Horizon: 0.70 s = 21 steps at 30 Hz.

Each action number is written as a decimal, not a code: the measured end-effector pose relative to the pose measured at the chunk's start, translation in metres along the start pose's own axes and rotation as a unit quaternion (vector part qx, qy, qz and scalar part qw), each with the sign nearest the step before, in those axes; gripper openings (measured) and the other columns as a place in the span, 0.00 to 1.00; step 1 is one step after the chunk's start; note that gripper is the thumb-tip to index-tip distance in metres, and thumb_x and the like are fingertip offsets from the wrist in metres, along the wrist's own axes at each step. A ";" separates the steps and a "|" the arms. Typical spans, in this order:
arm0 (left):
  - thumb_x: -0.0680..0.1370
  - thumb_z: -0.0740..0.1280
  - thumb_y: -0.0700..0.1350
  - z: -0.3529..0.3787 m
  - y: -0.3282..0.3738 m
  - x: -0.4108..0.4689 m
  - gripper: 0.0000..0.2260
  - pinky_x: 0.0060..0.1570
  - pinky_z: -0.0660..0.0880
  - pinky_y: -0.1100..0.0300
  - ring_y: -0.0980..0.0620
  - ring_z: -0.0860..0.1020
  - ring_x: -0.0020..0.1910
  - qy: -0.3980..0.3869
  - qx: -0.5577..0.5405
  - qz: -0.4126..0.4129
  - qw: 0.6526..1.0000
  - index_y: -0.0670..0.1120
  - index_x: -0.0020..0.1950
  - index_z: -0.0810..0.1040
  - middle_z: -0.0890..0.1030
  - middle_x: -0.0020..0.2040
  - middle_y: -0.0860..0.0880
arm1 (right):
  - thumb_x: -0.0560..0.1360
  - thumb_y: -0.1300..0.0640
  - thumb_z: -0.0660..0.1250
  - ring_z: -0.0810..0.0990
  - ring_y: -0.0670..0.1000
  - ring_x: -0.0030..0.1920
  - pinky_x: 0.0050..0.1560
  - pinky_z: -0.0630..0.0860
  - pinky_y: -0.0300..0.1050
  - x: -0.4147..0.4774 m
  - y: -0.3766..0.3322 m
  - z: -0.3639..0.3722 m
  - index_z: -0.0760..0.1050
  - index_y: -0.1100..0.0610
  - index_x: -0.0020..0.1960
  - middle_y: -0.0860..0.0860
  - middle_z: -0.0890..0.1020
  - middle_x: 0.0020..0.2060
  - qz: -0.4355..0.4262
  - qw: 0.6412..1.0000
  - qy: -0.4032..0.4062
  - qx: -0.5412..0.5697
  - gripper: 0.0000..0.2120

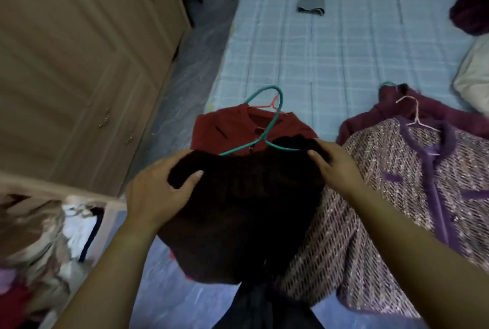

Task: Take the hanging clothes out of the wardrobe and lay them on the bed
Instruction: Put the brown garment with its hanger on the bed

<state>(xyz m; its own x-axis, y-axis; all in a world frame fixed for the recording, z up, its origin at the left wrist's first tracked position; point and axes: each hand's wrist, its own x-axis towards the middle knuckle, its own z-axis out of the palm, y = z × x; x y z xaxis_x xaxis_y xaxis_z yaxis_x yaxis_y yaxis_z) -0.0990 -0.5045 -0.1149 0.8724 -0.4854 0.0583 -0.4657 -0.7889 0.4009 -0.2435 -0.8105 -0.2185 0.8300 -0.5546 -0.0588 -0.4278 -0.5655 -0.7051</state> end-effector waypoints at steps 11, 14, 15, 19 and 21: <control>0.70 0.74 0.51 -0.088 -0.056 -0.205 0.15 0.50 0.68 0.58 0.46 0.78 0.57 0.110 -0.076 -0.163 0.977 0.56 0.57 0.80 0.82 0.55 0.52 | 0.74 0.50 0.64 0.77 0.56 0.48 0.50 0.67 0.40 -0.135 -0.105 0.032 0.77 0.57 0.55 0.55 0.80 0.47 -0.157 0.988 0.006 0.005 0.14; 0.68 0.71 0.59 -0.107 -0.085 -0.230 0.18 0.52 0.70 0.55 0.46 0.78 0.57 0.114 -0.095 -0.159 0.976 0.58 0.57 0.79 0.82 0.55 0.51 | 0.75 0.44 0.62 0.77 0.56 0.47 0.49 0.71 0.46 -0.161 -0.134 0.043 0.77 0.55 0.55 0.53 0.79 0.46 -0.164 0.986 0.009 -0.002 0.17; 0.66 0.68 0.60 -0.112 -0.097 -0.238 0.20 0.52 0.71 0.54 0.46 0.78 0.57 0.116 -0.101 -0.158 0.975 0.58 0.57 0.79 0.82 0.55 0.51 | 0.75 0.42 0.60 0.77 0.56 0.46 0.49 0.73 0.48 -0.170 -0.145 0.048 0.77 0.55 0.55 0.53 0.79 0.45 -0.168 0.986 0.012 -0.003 0.19; 0.66 0.70 0.61 -0.139 -0.154 -0.275 0.22 0.56 0.71 0.51 0.45 0.77 0.59 0.103 -0.143 -0.156 0.972 0.56 0.58 0.78 0.81 0.57 0.48 | 0.74 0.41 0.59 0.78 0.56 0.45 0.47 0.73 0.51 -0.219 -0.201 0.077 0.78 0.54 0.54 0.52 0.80 0.43 -0.179 0.983 0.030 -0.033 0.20; 0.67 0.70 0.61 -0.153 -0.192 -0.297 0.23 0.60 0.71 0.49 0.46 0.76 0.60 0.106 -0.147 -0.164 0.970 0.56 0.59 0.77 0.81 0.58 0.47 | 0.74 0.43 0.61 0.79 0.55 0.48 0.48 0.73 0.52 -0.245 -0.234 0.097 0.78 0.54 0.55 0.52 0.81 0.45 -0.186 0.982 0.010 -0.036 0.18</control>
<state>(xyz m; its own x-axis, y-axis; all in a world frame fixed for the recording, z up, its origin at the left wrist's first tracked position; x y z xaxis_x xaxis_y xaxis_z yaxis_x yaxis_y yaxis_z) -0.2465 -0.1513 -0.0692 0.9918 -0.1139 0.0577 -0.1230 -0.7304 0.6719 -0.3124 -0.4832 -0.1080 0.9263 -0.3142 0.2079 -0.1217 -0.7718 -0.6241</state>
